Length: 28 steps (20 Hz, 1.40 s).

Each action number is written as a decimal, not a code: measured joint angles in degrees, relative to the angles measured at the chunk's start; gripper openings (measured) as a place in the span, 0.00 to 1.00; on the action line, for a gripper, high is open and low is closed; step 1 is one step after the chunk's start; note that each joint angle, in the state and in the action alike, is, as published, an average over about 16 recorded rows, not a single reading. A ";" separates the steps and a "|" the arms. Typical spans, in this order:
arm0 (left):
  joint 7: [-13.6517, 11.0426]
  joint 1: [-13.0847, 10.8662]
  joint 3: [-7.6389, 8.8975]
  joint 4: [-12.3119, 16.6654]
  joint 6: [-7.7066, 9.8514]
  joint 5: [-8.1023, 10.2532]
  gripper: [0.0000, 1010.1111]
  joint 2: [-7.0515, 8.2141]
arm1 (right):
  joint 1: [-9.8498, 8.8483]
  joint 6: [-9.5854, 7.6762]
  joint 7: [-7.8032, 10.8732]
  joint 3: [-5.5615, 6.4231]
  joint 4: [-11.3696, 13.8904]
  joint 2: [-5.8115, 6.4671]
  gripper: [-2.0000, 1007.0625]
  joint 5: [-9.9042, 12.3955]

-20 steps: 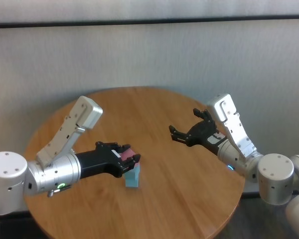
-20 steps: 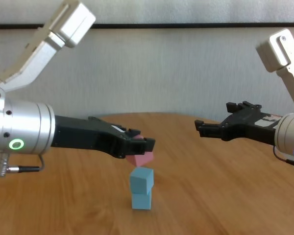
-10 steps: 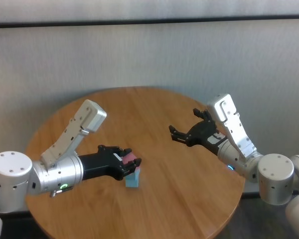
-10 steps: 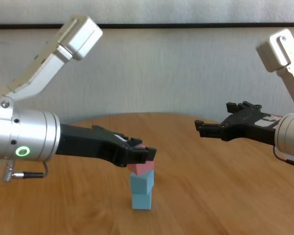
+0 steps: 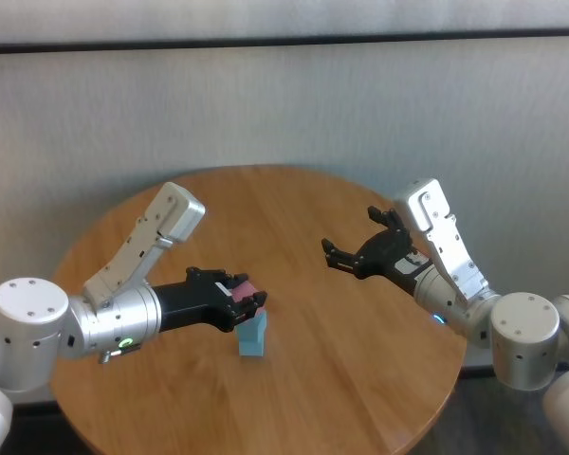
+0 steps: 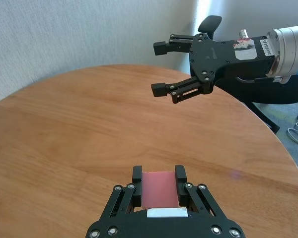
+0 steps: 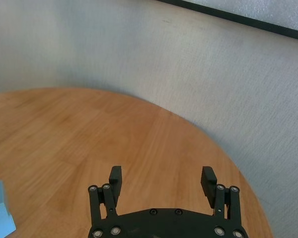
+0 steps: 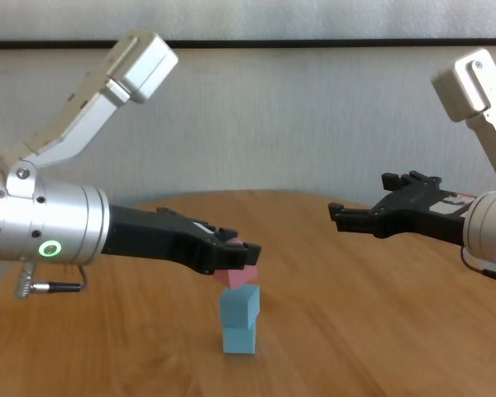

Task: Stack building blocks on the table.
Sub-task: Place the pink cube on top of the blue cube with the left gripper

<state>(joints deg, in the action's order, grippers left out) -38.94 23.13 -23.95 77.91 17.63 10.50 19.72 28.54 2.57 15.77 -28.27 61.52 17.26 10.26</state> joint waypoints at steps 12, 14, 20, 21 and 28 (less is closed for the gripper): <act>0.95 1.54 -1.73 -2.21 -0.48 0.77 0.39 -0.07 | 0.00 0.00 0.00 0.00 0.00 0.00 1.00 0.00; 1.09 1.70 -1.97 -2.41 -0.53 0.93 0.39 0.00 | 0.00 0.00 0.00 0.00 0.00 0.00 1.00 0.00; 1.47 2.15 -2.67 -2.90 -0.61 1.44 0.39 0.31 | 0.00 0.00 0.00 0.00 0.00 0.00 1.00 0.00; 1.52 2.22 -2.78 -2.95 -0.61 1.54 0.39 0.37 | 0.00 0.00 0.00 0.00 0.00 0.00 1.00 0.00; 1.82 2.57 -3.51 -3.11 -0.56 2.37 0.39 0.79 | 0.00 0.00 0.00 0.00 0.00 0.00 1.00 0.00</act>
<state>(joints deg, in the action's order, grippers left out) -37.11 25.70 -27.46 74.79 17.07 12.87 20.51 28.54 2.57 15.77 -28.27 61.52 17.26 10.26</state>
